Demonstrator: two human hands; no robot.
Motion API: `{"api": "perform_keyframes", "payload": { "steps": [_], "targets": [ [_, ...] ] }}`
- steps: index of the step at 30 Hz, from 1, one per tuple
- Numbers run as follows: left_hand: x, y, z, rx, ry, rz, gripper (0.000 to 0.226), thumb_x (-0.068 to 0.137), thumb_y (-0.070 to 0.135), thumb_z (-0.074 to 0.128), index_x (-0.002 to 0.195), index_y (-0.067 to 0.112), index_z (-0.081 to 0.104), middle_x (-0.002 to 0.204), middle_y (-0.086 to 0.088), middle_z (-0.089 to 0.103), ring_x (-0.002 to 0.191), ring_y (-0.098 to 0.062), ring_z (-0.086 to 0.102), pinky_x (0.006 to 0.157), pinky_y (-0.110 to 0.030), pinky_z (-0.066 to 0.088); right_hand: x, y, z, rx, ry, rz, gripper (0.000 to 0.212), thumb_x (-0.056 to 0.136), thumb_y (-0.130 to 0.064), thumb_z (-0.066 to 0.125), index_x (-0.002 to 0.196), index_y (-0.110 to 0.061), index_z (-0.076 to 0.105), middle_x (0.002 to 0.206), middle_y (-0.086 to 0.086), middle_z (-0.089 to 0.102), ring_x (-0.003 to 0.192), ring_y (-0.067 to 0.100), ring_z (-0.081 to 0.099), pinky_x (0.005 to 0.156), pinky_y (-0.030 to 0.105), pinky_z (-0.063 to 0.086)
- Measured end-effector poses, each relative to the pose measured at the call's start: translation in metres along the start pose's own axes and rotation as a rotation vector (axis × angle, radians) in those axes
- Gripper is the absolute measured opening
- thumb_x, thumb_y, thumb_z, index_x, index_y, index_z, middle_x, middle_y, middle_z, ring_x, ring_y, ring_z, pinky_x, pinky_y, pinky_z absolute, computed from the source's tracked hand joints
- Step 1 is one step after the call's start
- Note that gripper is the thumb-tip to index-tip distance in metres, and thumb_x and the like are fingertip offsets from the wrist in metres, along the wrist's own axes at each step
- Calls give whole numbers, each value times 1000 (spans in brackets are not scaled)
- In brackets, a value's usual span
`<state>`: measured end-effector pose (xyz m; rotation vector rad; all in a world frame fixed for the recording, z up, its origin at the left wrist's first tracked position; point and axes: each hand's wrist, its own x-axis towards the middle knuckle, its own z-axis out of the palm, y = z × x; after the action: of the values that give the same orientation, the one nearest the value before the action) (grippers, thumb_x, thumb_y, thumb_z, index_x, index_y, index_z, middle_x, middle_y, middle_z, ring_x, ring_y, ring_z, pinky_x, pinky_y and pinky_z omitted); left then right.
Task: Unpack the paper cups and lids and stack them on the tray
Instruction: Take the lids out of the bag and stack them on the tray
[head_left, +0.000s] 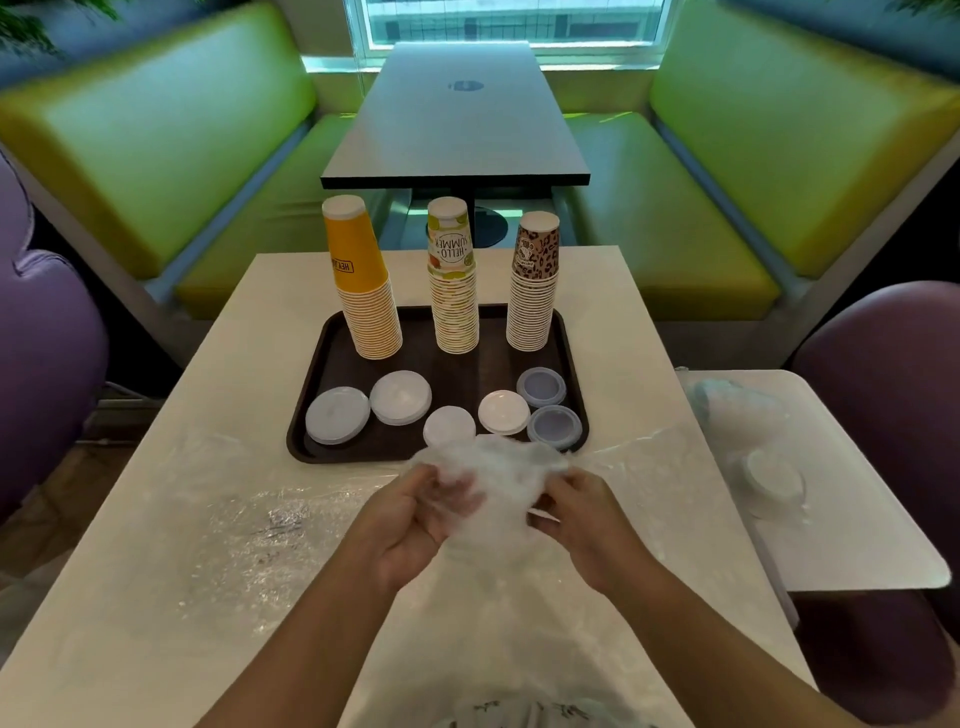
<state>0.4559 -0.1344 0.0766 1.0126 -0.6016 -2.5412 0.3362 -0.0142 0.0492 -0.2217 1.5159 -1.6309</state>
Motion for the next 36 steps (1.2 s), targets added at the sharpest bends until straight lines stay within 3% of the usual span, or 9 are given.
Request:
{"api": "perform_keyframes", "payload": {
  "steps": [4, 7, 10, 12, 15, 17, 23, 29, 36],
  "targets": [
    [1, 13, -6, 91, -22, 24, 7, 75, 7, 63, 82, 5, 61, 60, -5, 62, 43, -8, 56, 41, -18, 50, 6, -6, -16, 329, 59, 201, 20, 95, -3, 42, 96, -1, 62, 75, 10, 69, 62, 19, 67, 60, 33, 59],
    [9, 15, -26, 714, -17, 117, 37, 71, 15, 80, 104, 8, 65, 96, -5, 72, 80, -14, 68, 65, -32, 53, 11, -7, -24, 505, 51, 316, 20, 95, -2, 39, 93, -1, 59, 72, 13, 71, 59, 21, 70, 53, 34, 59],
    [16, 3, -42, 1048, 67, 173, 15, 80, 10, 75, 87, 12, 61, 70, 7, 61, 51, 0, 53, 51, -21, 41, 13, -5, -22, 506, -2, 328, 22, 97, -15, 42, 95, -4, 61, 77, 11, 72, 64, 21, 71, 53, 36, 59],
    [20, 0, -45, 897, 83, 141, 11, 87, -1, 61, 84, 9, 57, 69, -3, 56, 48, -4, 52, 46, -19, 44, 8, -7, -17, 364, -74, 260, 22, 94, -30, 52, 98, -11, 63, 85, 8, 71, 69, 18, 69, 57, 31, 57],
    [24, 2, -46, 503, 37, 6, 13, 86, -9, 53, 92, 1, 58, 74, -14, 67, 56, -18, 66, 50, -27, 55, 1, 2, -13, -567, -127, -23, 29, 77, -40, 73, 102, -31, 61, 108, -5, 60, 94, 9, 58, 75, 22, 46],
    [27, 3, -46, 411, 42, -48, 14, 86, -11, 48, 93, -2, 57, 68, -14, 68, 53, -20, 66, 50, -27, 55, 1, 8, -7, -776, -72, -108, 11, 83, -32, 71, 85, -32, 61, 104, -7, 59, 96, 11, 54, 74, 22, 43],
    [36, 6, -56, 285, 148, -102, 8, 85, 4, 60, 79, 7, 56, 63, -5, 55, 46, -10, 51, 41, -19, 43, 11, 18, -6, 118, 33, 206, 22, 98, -23, 47, 83, -12, 57, 76, 4, 69, 69, 15, 67, 66, 31, 52],
    [25, 24, -66, 1216, -87, 118, 22, 74, 15, 80, 91, 15, 65, 89, -3, 67, 78, -13, 58, 61, -22, 42, 19, 28, 10, 539, 136, 320, 29, 98, -20, 45, 74, -7, 54, 57, 7, 64, 52, 19, 65, 48, 37, 57],
    [36, 42, -85, 825, 18, 97, 12, 86, -3, 58, 86, 9, 60, 77, -6, 64, 73, -18, 56, 65, -29, 44, 16, 38, 19, -189, 148, 71, 10, 86, -17, 67, 86, -12, 59, 71, 2, 55, 52, 9, 46, 41, 17, 36]
  ]
}}
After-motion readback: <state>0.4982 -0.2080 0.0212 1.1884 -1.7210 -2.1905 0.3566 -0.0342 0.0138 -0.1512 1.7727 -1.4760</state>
